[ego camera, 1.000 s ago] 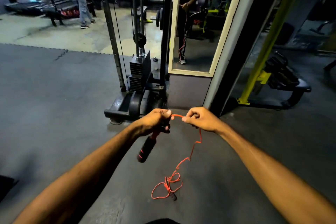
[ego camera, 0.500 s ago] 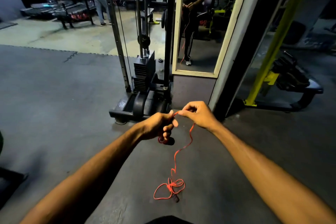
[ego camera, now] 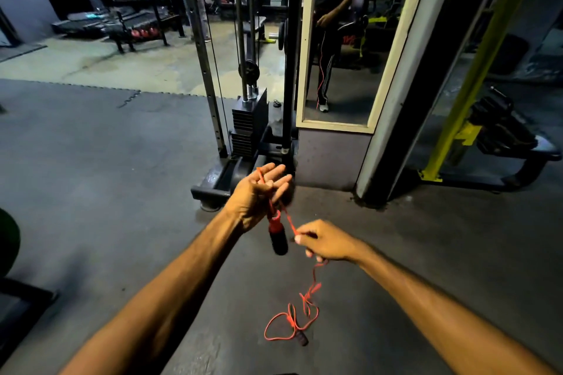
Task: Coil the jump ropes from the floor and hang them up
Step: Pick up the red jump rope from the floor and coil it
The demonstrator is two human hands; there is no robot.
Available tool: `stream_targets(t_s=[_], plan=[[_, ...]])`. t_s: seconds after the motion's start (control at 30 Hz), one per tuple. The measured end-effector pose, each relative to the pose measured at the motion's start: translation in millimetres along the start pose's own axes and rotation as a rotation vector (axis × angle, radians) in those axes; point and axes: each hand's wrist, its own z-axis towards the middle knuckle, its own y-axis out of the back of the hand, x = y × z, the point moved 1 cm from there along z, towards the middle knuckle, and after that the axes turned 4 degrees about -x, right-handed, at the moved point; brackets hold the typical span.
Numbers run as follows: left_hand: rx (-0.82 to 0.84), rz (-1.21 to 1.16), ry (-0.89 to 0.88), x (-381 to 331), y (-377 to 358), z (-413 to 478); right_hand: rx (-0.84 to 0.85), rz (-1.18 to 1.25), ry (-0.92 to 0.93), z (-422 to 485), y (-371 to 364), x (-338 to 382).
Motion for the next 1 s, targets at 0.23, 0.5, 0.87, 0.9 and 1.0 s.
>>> stream_targets(t_s=[0.23, 0.5, 0.87, 0.9, 1.0], plan=[[0.06, 0.953, -0.056, 21.9, 5.2, -12.2, -0.097, -0.262, 0.343, 1.0, 42.2, 77.2], [0.264, 0.423, 0.189, 16.2, -14.4, -27.1, -0.579, 0.225, 0.14, 20.7, 56.6, 32.0], [0.068, 0.831, -0.121, 14.9, 2.6, -7.3, -0.04, -0.307, 0.308, -12.4, 45.7, 78.1], [0.159, 0.938, -0.052, 20.8, 0.0, -13.1, -0.104, -0.277, 0.328, -10.3, 60.9, 85.0], [0.298, 0.719, 0.186, 23.8, -14.0, -24.6, -0.37, -0.039, 0.308, 1.0, 92.8, 73.0]])
